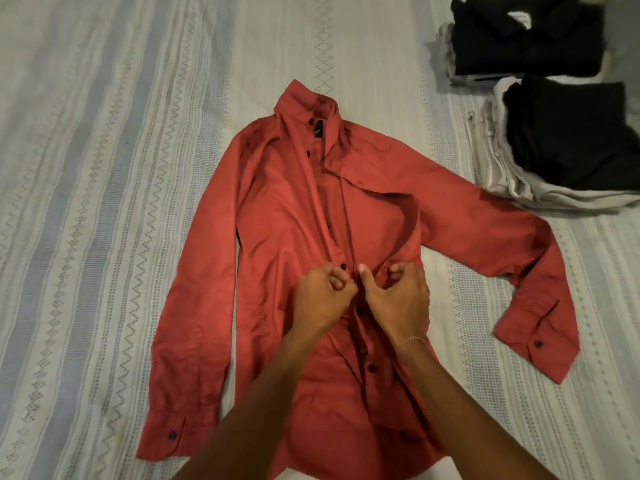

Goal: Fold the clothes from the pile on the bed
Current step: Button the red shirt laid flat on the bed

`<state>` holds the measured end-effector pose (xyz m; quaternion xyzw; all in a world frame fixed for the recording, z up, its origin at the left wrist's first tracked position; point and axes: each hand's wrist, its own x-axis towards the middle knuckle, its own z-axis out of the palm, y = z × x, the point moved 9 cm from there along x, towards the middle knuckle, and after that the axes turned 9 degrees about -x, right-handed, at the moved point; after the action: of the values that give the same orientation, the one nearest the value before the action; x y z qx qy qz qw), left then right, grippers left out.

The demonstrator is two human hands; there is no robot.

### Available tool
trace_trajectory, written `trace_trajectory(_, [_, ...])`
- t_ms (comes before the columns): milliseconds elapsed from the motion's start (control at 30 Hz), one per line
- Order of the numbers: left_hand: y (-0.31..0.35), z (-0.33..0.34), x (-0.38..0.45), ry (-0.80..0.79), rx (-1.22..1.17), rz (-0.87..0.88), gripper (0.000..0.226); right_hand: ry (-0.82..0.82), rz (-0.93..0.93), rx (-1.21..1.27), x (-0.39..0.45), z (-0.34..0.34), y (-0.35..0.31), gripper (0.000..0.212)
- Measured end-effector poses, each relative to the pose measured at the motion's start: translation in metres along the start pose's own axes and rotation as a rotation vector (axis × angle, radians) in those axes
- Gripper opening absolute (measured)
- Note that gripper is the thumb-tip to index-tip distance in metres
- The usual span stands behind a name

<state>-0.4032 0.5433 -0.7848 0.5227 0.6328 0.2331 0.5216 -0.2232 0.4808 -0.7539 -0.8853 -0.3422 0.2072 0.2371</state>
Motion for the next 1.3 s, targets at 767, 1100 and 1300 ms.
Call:
trace_trajectory(767, [-0.022,0.004,0.029,-0.020,-0.530,-0.157,0.008,-0.074,-0.243,0.218,0.013,0.047,-0.025,0.004])
trace_trajectory(1100, [-0.031,0.012,0.033,-0.011,-0.537,-0.184,0.014,-0.366,-0.097,0.506,0.015,0.059,-0.010,0.017])
trace_trajectory(1300, [-0.033,0.013,0.034,0.007,-0.565,-0.224,0.013,-0.428,0.012,0.567,0.023,0.066,-0.002,0.013])
